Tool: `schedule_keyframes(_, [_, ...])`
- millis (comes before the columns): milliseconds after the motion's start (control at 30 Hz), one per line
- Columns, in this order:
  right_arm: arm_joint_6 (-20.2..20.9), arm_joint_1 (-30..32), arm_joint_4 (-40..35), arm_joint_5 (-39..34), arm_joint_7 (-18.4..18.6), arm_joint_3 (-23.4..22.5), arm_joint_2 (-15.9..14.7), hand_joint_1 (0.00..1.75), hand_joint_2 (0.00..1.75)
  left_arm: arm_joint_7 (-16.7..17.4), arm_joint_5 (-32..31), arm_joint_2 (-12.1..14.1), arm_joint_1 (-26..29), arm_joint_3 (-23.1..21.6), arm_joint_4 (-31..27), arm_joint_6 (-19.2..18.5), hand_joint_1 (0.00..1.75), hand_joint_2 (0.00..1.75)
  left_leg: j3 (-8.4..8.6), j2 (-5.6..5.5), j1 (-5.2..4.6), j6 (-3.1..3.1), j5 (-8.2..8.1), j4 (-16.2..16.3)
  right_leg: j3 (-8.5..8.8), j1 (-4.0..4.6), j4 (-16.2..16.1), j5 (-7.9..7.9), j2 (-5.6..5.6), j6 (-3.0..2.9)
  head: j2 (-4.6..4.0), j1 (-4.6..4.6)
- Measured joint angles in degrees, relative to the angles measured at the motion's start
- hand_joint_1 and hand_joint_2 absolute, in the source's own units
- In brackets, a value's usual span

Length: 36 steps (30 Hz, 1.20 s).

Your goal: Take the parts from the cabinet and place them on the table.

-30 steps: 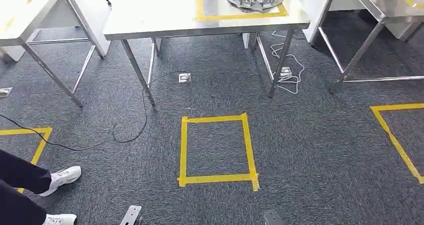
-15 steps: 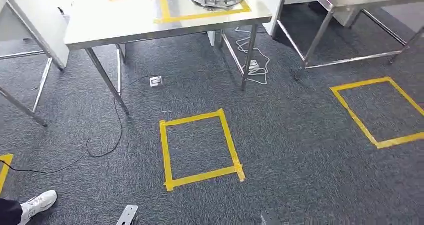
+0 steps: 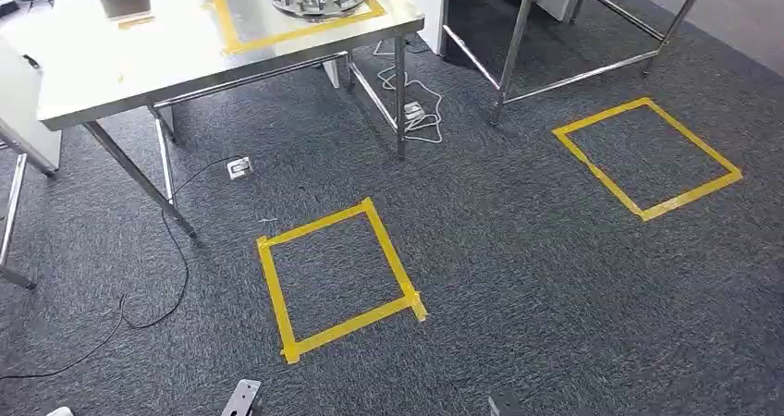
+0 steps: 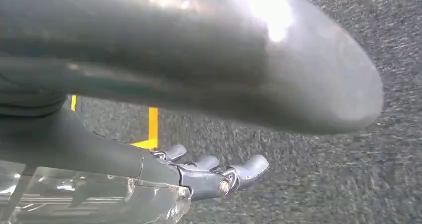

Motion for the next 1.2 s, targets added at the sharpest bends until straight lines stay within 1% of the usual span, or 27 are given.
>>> schedule_keyframes(33, [0.0,0.1,0.0,0.0,0.0,0.0,0.0,0.00,0.00,0.0,0.2,0.0,0.1,0.0,0.0,0.0,0.00,0.00,-1.25,-0.14,0.14,-0.19,-0.76,3.1,-0.12,0.02,0.0,0.10,0.81,0.13,0.00,0.00])
schedule_keyframes(67, [0.0,0.2,0.0,0.1,0.0,0.0,0.0,0.00,0.00,0.0,0.5,0.0,0.2,0.0,0.1,-0.1,0.00,0.00,-1.10,-0.14,0.26,-0.24,-0.02,3.0,-0.13,0.01,0.0,0.17,1.52,0.23,0.00,0.02])
schedule_keyframes(133, [0.0,0.1,0.0,0.4,0.0,0.0,0.0,0.00,0.00,0.0,0.7,0.0,0.3,0.0,0.1,-0.2,0.00,0.00,2.34,-0.52,0.48,-0.18,4.39,-3.9,-0.09,-0.03,0.1,0.36,3.06,0.52,0.00,0.02])
schedule_keyframes(167, [0.0,0.0,0.0,0.5,0.0,0.0,0.0,0.00,0.00,0.0,0.9,0.0,0.3,0.0,0.2,-0.3,0.00,0.00,5.15,-1.77,0.66,-0.03,7.19,-9.7,-0.03,-0.04,0.1,0.45,3.84,0.68,0.00,0.00])
schedule_keyframes(200, [0.0,-0.2,0.0,0.7,0.0,0.0,0.1,0.00,0.00,0.0,1.0,0.0,0.3,0.0,0.2,-0.3,0.00,0.00,6.93,-4.90,0.82,0.26,8.27,-13.5,-0.15,-0.12,0.0,0.61,4.43,0.94,0.00,0.00])
schedule_keyframes(233, [0.0,-0.5,0.0,0.8,0.0,0.0,0.1,0.00,0.00,0.0,1.1,0.0,0.5,0.0,0.4,-0.3,0.00,0.00,7.27,-6.25,0.86,0.59,7.82,-14.5,-0.50,0.39,0.3,0.81,4.95,1.31,0.00,0.17])
schedule_keyframes(300, [0.0,-0.5,0.0,0.8,0.0,0.0,0.2,0.00,0.00,0.0,1.2,0.0,0.6,0.0,0.5,-0.3,0.00,0.00,7.07,-4.90,0.44,0.80,7.68,-14.5,-1.31,-0.28,0.1,1.35,6.22,2.16,0.00,-0.02])
schedule_keyframes(367, [0.1,-0.2,0.0,0.8,0.0,0.0,0.1,0.00,0.00,0.0,1.2,-0.2,0.4,0.0,0.5,-0.3,0.00,0.00,7.22,-3.26,0.73,2.10,8.78,-16.0,-1.79,-0.07,-0.2,1.86,7.27,3.11,0.00,0.02])
schedule_keyframes(400, [0.1,-0.1,0.0,0.8,0.0,0.0,0.0,0.00,0.00,0.0,1.2,-0.2,0.3,0.0,0.5,-0.3,0.00,0.00,7.49,-2.53,0.57,2.38,9.16,-16.4,-2.78,0.11,1.2,1.05,3.88,2.80,0.00,0.13])
schedule_keyframes(433, [0.1,-0.3,0.0,0.9,0.0,0.0,0.1,0.00,0.00,-0.1,1.2,-0.3,0.3,0.1,0.5,-0.3,0.00,0.00,7.25,-1.77,0.45,2.71,9.37,-16.5,-4.47,0.26,4.6,-0.99,1.87,2.23,0.00,0.48])
schedule_keyframes(500, [0.1,-0.7,0.0,0.9,-0.1,0.0,0.2,0.00,0.00,-0.1,1.2,-0.3,0.6,0.0,0.5,-0.2,0.00,0.00,6.86,0.38,-0.09,2.91,9.49,-16.5,-8.98,0.24,14.5,-5.20,0.03,1.53,0.00,0.37])
schedule_keyframes(533, [0.1,-0.6,0.0,0.9,-0.1,0.0,0.1,0.00,0.00,0.0,1.2,-0.3,0.5,0.0,0.5,-0.2,0.00,0.00,6.69,1.24,-0.22,3.00,9.55,-16.4,-10.42,0.23,18.1,-6.26,-0.29,1.57,0.00,0.44])
schedule_keyframes(567, [0.1,-0.5,0.1,0.9,-0.1,0.0,0.1,0.00,0.00,0.0,1.2,-0.5,0.5,0.0,0.5,-0.2,0.00,0.00,6.61,2.04,-0.31,3.03,9.58,-16.4,-10.48,0.21,18.9,-6.27,-0.46,1.94,0.00,0.44])
schedule_keyframes(600, [0.1,-0.3,0.1,0.9,-0.1,0.0,0.0,0.00,0.00,0.0,1.2,-0.5,0.4,0.0,0.5,-0.1,0.00,0.00,6.58,2.87,-0.36,3.01,9.60,-16.4,-8.87,0.20,16.7,-5.46,-0.61,2.46,0.00,0.44])
schedule_keyframes(667, [0.1,-0.3,0.1,0.9,-0.1,0.0,-0.2,0.00,0.00,0.0,1.1,-0.8,0.2,0.0,0.5,-0.1,0.00,0.00,6.61,4.24,-0.39,2.89,9.57,-16.2,-2.44,0.22,6.3,-2.39,-2.05,3.36,0.00,0.46])
schedule_keyframes(700, [0.1,-0.4,0.1,0.9,-0.1,-0.1,-0.2,0.00,0.00,0.0,1.0,-0.8,0.0,0.0,0.5,-0.1,0.00,0.00,6.64,4.78,-0.53,2.66,9.43,-15.9,0.71,0.41,1.3,-1.47,-4.87,3.32,0.00,0.48])
schedule_keyframes(733, [0.1,-0.8,0.1,0.9,-0.1,-0.1,-0.2,0.00,0.00,0.0,0.9,-0.8,-0.1,0.0,0.5,-0.1,0.00,0.00,6.27,5.42,-1.15,2.18,9.04,-15.3,1.52,0.84,-0.3,-1.73,-6.02,2.65,0.00,0.50])
schedule_keyframes(767, [0.1,-0.9,0.1,0.9,-0.1,-0.2,-0.2,0.00,0.00,0.2,0.9,-0.9,-0.1,-0.1,0.6,0.0,0.00,0.00,6.26,6.04,-1.09,1.98,9.12,-15.3,1.21,0.82,-0.2,-1.45,-4.79,2.03,0.00,0.17])
schedule_keyframes(867, [0.1,-0.4,0.1,0.9,-0.1,-0.3,-0.2,0.00,0.00,0.3,0.8,-1.0,-0.5,-0.2,0.6,0.1,0.00,0.00,6.44,7.55,-0.85,1.29,9.10,-15.2,0.90,0.71,-0.4,-0.92,-3.07,1.12,0.00,0.28])
schedule_keyframes(933, [0.1,-0.4,0.1,1.0,0.0,-0.5,-0.2,0.00,0.00,0.3,0.7,-1.0,-0.6,-0.2,0.6,0.1,0.00,0.00,5.10,2.02,-0.13,0.38,6.02,-11.9,0.68,0.14,-0.4,-0.48,-1.92,0.46,0.00,-0.02])
schedule_keyframes(967, [0.1,-0.6,0.1,1.1,0.0,-0.7,-0.1,0.00,0.00,0.3,0.7,-1.0,-0.5,-0.2,0.6,0.2,0.00,0.00,3.32,0.63,0.03,0.16,3.41,-7.5,0.53,0.21,-0.4,-0.33,-1.29,0.25,0.00,0.02])
schedule_keyframes(1000, [0.1,-0.7,0.1,1.2,0.0,-0.7,0.0,0.00,0.00,0.3,0.7,-1.0,-0.4,-0.2,0.7,0.2,0.00,0.00,1.00,0.05,0.09,-0.01,0.83,-2.2,0.28,0.32,-0.3,-0.21,-0.49,0.08,0.00,0.00])
schedule_keyframes(1033, [0.1,-0.6,0.1,1.5,0.0,-0.7,0.0,0.00,0.00,0.3,0.7,-1.0,-0.4,-0.2,0.8,0.2,0.00,0.00,-0.70,-0.15,0.15,-0.11,-0.38,1.6,0.15,0.43,-0.3,-0.14,0.25,0.06,0.00,0.02])
schedule_keyframes(1067, [0.1,-0.4,0.1,1.7,0.1,-0.7,0.1,0.00,0.00,0.3,0.7,-1.0,-0.4,-0.2,0.9,0.2,0.00,0.00,-1.34,-0.17,0.18,-0.08,-0.30,3.1,0.10,0.48,-0.2,-0.01,1.04,0.00,0.00,0.00])
schedule_keyframes(1100, [0.1,-0.3,0.1,1.9,0.1,-0.8,0.1,0.00,0.00,0.3,0.7,-1.0,-0.4,-0.2,0.9,0.3,0.00,0.00,-0.72,-0.22,0.18,0.02,1.05,1.8,0.10,0.51,-0.2,0.07,1.81,0.13,0.00,0.02])
schedule_keyframes(1167, [0.3,-0.2,0.1,2.1,0.1,-0.8,0.1,0.00,0.00,0.3,0.7,-1.0,-0.4,-0.2,0.9,0.4,0.00,0.00,3.88,-1.03,0.18,0.47,6.40,-7.5,0.18,0.52,-0.1,0.18,3.44,0.29,0.00,0.02])
schedule_keyframes(1200, [0.3,-0.3,0.1,2.1,0.1,-0.8,0.2,0.00,0.00,0.3,0.8,-1.0,-0.4,-0.2,0.9,0.5,0.00,0.00,6.43,-3.29,0.21,0.94,8.67,-12.7,0.20,0.47,-0.1,0.30,4.21,0.48,0.00,0.02])
